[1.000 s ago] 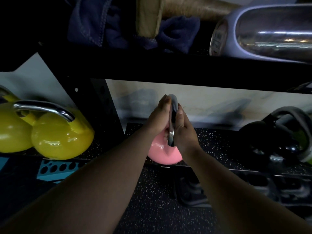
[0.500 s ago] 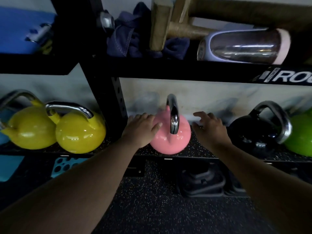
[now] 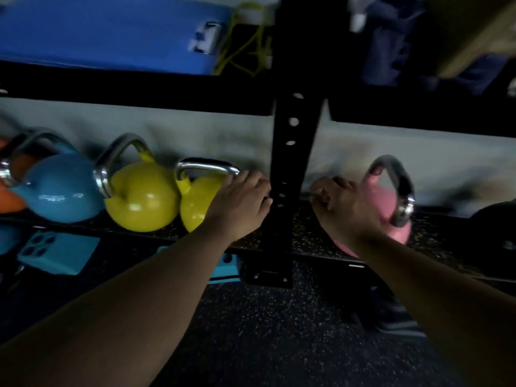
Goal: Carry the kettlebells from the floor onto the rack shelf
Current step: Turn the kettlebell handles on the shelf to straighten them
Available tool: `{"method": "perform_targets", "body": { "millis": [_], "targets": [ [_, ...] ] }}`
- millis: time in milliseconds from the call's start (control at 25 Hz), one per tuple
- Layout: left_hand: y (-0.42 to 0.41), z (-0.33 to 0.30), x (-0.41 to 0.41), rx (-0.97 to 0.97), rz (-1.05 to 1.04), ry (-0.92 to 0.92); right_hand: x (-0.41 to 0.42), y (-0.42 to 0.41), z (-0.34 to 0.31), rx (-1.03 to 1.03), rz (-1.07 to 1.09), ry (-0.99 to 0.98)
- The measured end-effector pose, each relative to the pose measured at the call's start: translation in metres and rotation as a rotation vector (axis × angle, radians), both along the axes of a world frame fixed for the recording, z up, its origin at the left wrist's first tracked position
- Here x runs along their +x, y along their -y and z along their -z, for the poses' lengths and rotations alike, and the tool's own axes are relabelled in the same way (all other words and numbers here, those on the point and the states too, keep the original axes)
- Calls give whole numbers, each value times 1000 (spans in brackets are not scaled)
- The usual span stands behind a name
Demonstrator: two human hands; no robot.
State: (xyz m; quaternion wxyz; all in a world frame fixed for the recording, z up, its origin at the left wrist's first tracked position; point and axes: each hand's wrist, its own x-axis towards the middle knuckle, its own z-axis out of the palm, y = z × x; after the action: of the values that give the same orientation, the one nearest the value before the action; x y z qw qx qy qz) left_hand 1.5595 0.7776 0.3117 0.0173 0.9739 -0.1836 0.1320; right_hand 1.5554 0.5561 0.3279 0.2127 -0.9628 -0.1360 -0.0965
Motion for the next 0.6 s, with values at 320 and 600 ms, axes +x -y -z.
{"method": "perform_targets", "body": {
  "millis": [320, 600],
  "targets": [
    [-158, 18, 47, -441, -404, -129, 57, -181, 13, 60, -80, 41],
    [-126, 52, 57, -1147, -502, -369, 88, -202, 43, 255, 126, -194]
  ]
}}
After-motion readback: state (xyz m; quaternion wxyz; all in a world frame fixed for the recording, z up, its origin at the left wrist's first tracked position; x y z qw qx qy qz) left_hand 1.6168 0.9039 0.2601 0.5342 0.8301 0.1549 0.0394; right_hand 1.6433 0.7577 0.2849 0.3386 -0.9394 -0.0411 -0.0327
